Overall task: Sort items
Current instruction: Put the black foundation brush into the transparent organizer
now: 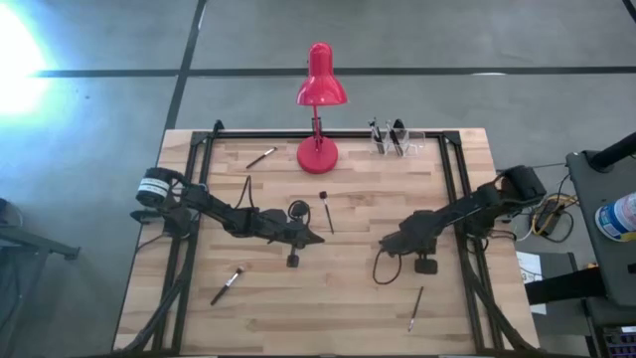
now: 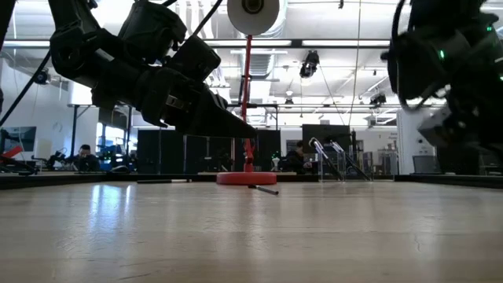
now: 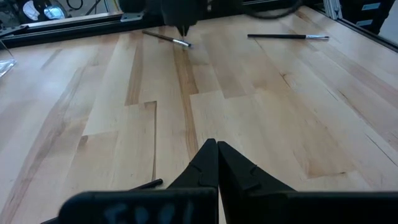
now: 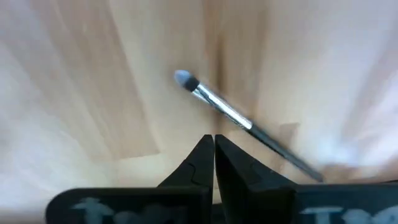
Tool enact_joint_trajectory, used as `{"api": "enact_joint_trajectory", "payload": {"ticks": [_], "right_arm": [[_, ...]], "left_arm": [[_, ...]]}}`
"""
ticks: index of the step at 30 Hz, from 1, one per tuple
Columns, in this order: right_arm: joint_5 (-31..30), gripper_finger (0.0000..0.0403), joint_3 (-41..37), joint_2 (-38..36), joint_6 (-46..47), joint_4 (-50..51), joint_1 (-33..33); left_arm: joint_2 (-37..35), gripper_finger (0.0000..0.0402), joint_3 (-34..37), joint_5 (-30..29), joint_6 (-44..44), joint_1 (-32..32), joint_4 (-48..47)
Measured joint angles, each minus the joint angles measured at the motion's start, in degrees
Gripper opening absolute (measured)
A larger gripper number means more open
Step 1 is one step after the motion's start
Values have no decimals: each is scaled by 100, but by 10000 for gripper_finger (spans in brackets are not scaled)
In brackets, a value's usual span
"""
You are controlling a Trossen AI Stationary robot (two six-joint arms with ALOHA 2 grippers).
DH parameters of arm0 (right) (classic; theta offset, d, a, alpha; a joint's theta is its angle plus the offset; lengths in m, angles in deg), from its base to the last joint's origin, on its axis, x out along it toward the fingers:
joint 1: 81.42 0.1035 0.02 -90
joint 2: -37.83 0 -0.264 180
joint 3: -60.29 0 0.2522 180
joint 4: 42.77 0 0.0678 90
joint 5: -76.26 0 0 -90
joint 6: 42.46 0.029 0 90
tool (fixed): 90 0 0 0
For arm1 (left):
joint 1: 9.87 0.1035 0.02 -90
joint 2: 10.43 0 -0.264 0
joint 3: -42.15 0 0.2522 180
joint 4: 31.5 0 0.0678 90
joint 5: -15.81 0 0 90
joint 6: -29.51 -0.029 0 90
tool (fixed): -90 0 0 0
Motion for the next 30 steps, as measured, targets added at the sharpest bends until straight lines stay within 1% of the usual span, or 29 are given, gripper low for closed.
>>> {"api": "enact_joint_trajectory", "payload": {"ticks": [4,7,11,14,17,21,23,27,30], "right_arm": [[-608,9,125,-223,-27,11,-4],[-644,19,183,-308,-162,-60,-2],[-731,54,161,-315,-562,-418,-2],[-1096,81,140,-209,-826,-598,-45],[-1475,100,139,-126,-957,-634,-174],[-1508,114,131,-75,-1156,-781,-449],[-1504,115,122,-47,-1409,-917,-608],[-1468,106,96,18,-1972,-1316,-876],[-1338,94,99,84,-2248,-1380,-1040]], "left_arm": [[0,0,0,-1,0,2,-4],[0,0,0,1,2,0,-6],[0,0,0,1,2,0,-15],[0,0,0,1,3,2,-29],[0,0,0,1,25,2,-42],[0,0,0,1,26,1,-39],[0,0,0,1,26,1,-37],[0,0,2,1,26,1,-37],[0,0,10,1,26,2,-24]]}}
